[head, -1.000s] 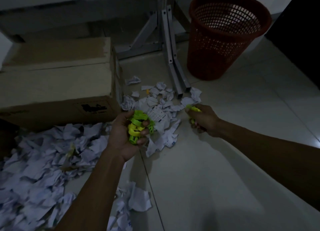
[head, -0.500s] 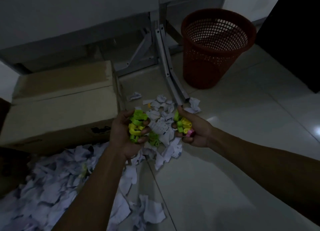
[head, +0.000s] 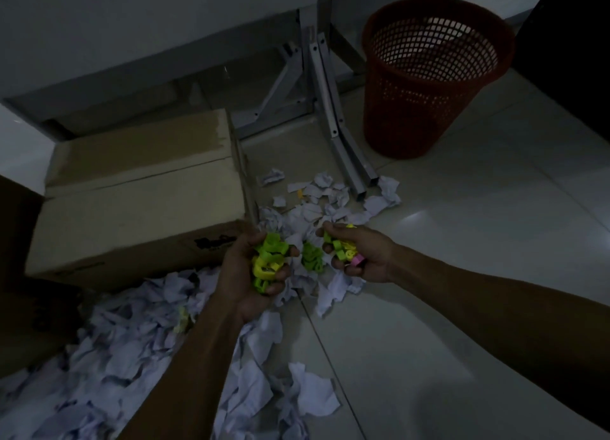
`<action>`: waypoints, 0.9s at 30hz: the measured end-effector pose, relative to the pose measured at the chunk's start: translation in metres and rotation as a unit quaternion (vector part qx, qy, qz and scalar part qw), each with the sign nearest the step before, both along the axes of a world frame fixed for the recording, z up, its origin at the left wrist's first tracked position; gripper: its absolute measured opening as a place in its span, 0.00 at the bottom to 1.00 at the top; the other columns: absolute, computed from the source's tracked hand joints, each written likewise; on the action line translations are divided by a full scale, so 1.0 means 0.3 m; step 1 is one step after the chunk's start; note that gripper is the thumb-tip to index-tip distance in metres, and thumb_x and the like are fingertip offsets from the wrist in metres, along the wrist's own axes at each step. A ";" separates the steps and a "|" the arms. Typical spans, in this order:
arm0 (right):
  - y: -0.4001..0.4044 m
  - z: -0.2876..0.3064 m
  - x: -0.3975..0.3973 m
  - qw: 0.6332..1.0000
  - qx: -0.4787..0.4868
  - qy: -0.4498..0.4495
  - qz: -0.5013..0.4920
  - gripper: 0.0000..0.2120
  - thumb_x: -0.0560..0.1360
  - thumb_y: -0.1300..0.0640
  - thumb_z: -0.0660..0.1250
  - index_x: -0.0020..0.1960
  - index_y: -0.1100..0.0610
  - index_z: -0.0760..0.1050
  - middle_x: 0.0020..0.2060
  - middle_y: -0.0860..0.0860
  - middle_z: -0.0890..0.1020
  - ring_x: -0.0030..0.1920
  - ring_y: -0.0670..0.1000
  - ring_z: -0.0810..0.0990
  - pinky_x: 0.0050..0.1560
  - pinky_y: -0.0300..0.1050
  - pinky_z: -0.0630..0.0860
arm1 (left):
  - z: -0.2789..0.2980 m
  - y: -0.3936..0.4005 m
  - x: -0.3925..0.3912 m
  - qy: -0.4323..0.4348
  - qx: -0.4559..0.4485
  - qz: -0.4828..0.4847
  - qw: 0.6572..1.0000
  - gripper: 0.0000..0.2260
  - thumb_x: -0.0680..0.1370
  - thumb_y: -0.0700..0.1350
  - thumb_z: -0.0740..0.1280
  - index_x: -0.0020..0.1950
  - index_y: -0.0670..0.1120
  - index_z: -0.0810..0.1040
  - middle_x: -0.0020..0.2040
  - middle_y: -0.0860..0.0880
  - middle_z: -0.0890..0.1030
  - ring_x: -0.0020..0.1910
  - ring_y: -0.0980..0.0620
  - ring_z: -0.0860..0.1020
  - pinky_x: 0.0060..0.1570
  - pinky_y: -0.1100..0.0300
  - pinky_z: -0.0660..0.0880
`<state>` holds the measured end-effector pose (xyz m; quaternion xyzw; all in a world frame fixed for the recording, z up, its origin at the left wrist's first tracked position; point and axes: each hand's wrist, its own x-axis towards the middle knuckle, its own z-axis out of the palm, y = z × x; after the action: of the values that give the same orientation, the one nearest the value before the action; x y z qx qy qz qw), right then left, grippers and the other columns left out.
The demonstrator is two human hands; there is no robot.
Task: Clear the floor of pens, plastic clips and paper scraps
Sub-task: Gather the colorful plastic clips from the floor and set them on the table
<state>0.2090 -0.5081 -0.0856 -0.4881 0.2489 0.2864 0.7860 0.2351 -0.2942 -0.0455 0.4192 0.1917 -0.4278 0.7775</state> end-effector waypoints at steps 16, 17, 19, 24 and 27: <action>-0.009 0.028 0.100 0.978 -0.173 -0.089 0.076 0.08 0.75 0.60 0.71 0.54 0.57 0.82 0.32 0.55 0.81 0.22 0.51 0.75 0.24 0.38 0.70 | -0.118 -0.019 -0.072 0.023 0.021 0.023 0.999 0.08 0.73 0.49 0.60 0.42 0.44 0.71 0.34 0.45 0.74 0.19 0.52 0.65 0.18 0.67 0.63; -0.011 0.024 0.105 0.975 -0.185 -0.089 0.088 0.07 0.74 0.58 0.72 0.52 0.56 0.82 0.32 0.55 0.82 0.23 0.51 0.75 0.25 0.39 0.72 | -0.124 -0.022 -0.068 0.025 0.031 0.020 0.999 0.09 0.74 0.50 0.59 0.41 0.44 0.71 0.33 0.45 0.74 0.19 0.53 0.65 0.18 0.68 0.62; -0.015 0.014 0.108 0.967 -0.208 -0.099 0.106 0.08 0.72 0.55 0.74 0.50 0.56 0.83 0.36 0.55 0.84 0.29 0.52 0.80 0.29 0.44 0.77 | -0.130 -0.031 -0.064 0.027 0.049 0.011 0.998 0.10 0.72 0.52 0.62 0.40 0.45 0.71 0.31 0.47 0.75 0.18 0.53 0.64 0.18 0.69 0.61; 0.011 -0.011 0.120 0.845 -0.430 -0.181 0.261 0.11 0.68 0.55 0.76 0.50 0.52 0.84 0.49 0.54 0.84 0.41 0.52 0.82 0.33 0.43 0.77 | -0.128 -0.053 -0.061 0.027 0.100 -0.017 0.995 0.06 0.79 0.47 0.61 0.47 0.47 0.75 0.32 0.47 0.81 0.18 0.53 0.69 0.17 0.70 0.61; 0.049 -0.004 0.112 0.657 -0.613 -0.254 0.360 0.18 0.72 0.49 0.70 0.62 0.45 0.77 0.59 0.52 0.78 0.56 0.57 0.78 0.45 0.42 0.69 | -0.127 -0.058 -0.062 -0.004 0.158 -0.047 0.986 0.07 0.80 0.44 0.61 0.45 0.46 0.75 0.32 0.47 0.81 0.20 0.53 0.68 0.19 0.69 0.59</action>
<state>0.2427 -0.4933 -0.0867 -0.9641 -0.0361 0.1945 0.1772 0.2164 -0.3116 -0.0834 0.5471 0.2345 -0.4262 0.6812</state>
